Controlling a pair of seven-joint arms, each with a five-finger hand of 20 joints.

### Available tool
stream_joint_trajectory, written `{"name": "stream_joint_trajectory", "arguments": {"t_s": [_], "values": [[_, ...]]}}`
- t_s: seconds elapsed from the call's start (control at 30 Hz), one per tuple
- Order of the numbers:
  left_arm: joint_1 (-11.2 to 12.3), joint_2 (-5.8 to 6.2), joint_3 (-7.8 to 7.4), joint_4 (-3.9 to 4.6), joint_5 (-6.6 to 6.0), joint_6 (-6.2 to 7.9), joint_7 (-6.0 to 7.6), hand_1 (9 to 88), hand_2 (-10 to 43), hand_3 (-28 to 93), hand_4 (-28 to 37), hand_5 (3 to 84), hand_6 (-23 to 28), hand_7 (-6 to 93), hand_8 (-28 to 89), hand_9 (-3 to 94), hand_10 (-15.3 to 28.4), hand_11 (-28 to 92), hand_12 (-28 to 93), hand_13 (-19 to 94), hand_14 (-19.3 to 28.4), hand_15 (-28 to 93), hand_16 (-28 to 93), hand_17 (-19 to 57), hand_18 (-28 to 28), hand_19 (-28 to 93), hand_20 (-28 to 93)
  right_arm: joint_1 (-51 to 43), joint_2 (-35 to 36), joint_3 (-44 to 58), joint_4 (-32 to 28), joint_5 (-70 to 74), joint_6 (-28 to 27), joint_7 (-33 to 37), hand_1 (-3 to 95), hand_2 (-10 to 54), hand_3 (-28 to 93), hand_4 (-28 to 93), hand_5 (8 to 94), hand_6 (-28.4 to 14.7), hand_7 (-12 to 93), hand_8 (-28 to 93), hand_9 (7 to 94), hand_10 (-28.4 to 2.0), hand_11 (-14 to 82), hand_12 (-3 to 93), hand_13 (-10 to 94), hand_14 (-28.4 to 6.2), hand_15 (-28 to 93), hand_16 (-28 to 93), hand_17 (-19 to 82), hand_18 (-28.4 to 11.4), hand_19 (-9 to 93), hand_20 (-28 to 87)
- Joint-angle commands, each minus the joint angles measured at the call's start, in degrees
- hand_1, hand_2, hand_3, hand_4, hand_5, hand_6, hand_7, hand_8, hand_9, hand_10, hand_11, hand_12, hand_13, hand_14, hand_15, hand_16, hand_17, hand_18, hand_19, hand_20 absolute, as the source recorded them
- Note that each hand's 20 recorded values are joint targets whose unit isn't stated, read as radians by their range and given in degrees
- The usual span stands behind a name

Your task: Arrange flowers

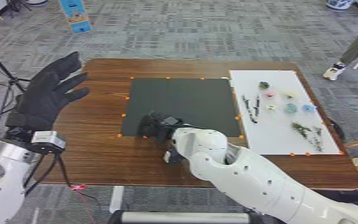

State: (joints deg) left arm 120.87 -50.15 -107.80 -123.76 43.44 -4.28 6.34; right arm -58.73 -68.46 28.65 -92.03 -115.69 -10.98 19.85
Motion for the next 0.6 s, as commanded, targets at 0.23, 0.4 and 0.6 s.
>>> {"name": "stream_joint_trajectory", "arguments": {"t_s": [0.23, 0.4, 0.6], "values": [[0.3, -0.59, -0.36, -0.33, 0.06, 0.62, 0.01, 27.3, -9.5, 60, -28.3, 20.3, 1.2, 16.9, -9, 15.8, 7.6, 12, 21, 14, 12.9, 9, 5, -12.3, 25.2, 40, 3, -0.8, 0.6, 0.7, -0.1, -1.0, -1.9, 0.7, 14.1, 36.4, 93, -4, 52.4, -1.5, 15, -13, 88.0, -9.4, 66.1, 34.1, 85, -8.6, 88, 38, 50, -24.7, 93, 68], [0.7, -0.75, -0.67, -0.52, 0.02, 0.61, -0.09, 27.5, -9.5, 59, -28.3, 20.3, 1.2, 16.3, -9, 15.8, 7.6, 12, 22, 14, 12.9, 9, 5, -12.3, 25.2, 40, 4, -1.2, 0.5, 0.9, -0.1, -0.7, -1.8, 1.1, 14.0, 36.4, 93, -4, 52.7, -1.6, 15, -13, 87.9, -9.5, 66.0, 34.1, 85, -8.7, 88, 38, 50, -24.6, 93, 68], [0.8, -0.86, -0.75, -0.58, 0.07, 0.66, 0.01, 27.4, -9.5, 59, -28.3, 20.4, 1.4, 15.6, -9, 15.6, 7.5, 11, 22, 14, 12.7, 8, 5, -12.4, 24.8, 40, 5, -1.3, 0.6, 0.9, -0.2, -1.0, -1.9, 1.1, 13.8, 36.3, 93, -5, 52.8, -1.4, 15, -13, 87.9, -9.5, 66.0, 34.0, 85, -8.8, 88, 38, 50, -24.8, 93, 68]]}}
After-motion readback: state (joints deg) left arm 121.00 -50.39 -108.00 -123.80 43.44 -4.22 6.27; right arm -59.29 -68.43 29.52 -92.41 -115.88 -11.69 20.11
